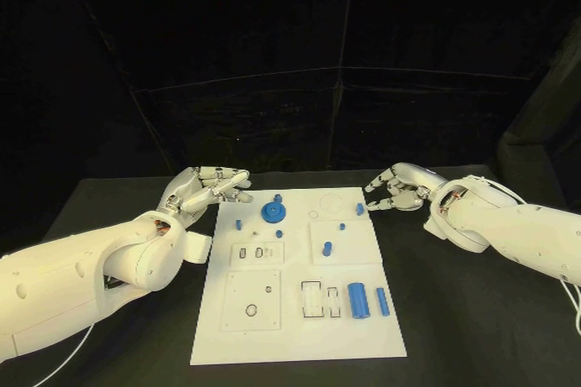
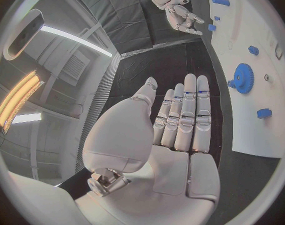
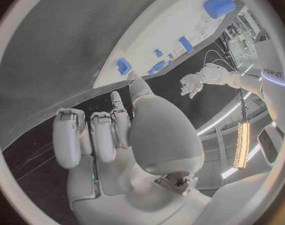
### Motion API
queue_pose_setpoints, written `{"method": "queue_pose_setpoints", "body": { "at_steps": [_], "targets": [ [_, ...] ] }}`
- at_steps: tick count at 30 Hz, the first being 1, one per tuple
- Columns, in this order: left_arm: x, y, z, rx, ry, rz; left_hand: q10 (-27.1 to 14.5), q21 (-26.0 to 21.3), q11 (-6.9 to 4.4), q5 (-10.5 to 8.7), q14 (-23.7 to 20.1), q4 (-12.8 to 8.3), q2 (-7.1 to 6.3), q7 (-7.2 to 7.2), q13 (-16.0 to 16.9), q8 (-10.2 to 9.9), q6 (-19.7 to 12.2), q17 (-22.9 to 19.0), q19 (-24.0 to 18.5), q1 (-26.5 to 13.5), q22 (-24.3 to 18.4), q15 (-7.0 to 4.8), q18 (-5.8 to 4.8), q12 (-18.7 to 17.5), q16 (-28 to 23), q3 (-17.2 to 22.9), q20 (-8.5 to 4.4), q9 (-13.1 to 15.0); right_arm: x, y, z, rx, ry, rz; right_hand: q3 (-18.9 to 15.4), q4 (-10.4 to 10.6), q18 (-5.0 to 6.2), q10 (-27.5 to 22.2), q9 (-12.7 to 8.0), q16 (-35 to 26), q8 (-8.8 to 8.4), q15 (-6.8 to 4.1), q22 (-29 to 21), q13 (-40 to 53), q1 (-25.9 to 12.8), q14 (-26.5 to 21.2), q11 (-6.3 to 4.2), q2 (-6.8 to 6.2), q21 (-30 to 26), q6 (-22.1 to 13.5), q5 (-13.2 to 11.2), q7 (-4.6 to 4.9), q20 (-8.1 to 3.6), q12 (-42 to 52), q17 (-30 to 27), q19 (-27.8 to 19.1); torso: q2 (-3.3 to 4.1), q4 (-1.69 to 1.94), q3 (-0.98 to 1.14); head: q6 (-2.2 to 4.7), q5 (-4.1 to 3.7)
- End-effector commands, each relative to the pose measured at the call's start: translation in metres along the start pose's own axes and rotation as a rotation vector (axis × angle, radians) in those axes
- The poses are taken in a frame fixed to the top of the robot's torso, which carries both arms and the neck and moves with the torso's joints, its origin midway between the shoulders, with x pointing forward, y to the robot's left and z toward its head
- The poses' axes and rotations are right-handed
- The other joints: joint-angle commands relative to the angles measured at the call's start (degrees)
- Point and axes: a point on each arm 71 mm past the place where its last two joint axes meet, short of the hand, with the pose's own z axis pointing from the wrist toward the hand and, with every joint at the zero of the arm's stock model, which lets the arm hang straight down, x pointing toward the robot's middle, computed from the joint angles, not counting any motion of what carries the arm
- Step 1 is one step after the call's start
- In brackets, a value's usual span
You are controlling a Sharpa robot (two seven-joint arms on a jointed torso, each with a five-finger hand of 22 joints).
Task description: Assemble the parts on the task board
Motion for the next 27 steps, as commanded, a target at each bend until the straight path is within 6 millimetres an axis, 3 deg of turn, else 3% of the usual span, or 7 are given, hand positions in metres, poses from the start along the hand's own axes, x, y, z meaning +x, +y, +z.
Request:
{"method": "queue_pose_setpoints", "body": {
  "at_steps": [1,27],
  "targets": [
    [0.001,-0.001,0.001,0.006,0.012,-0.006,0.13,-0.2,0.19,0.19,-0.41,-0.33,0.34,0.06,0.07,-0.34,0.35,0.06,0.14,0.13,-0.06,0.06,0.8,-0.24,-0.4,0.02,0.34,-0.06,0.004,0.002,0.001,-0.015,0.026,0.004,0.01,-0.39,-0.08,-0.1,0.09,-0.09,-0.03,-0.49,5.17,7.01,0.67,4.89,-0.17,-0.08,-0.34,-0.03,0.37,-0.09,-0.31,-0.15,10.07,0.89,-0.04,0.02,-0.01,-0.08,0.09],
    [0.001,-0.001,0.001,0.004,0.012,-0.005,0.17,-0.25,0.17,0.2,-0.42,-0.51,0.36,0.05,0.08,-0.38,0.39,0.17,0.18,0.27,-0.1,0.05,0.8,-0.31,-0.47,0.05,0.33,-0.06,0.026,0.004,0.01,-0.011,0.067,-0.002,1.75,-1.79,-0.18,0.63,0.52,0.16,1.43,-1.0,5.7,7.71,1.68,5.05,-0.64,2.55,-0.16,4.27,-1.16,-0.61,-0.74,0.62,10.68,1.22,-0.06,0.03,0.01,-0.25,0.35]
  ]
}}
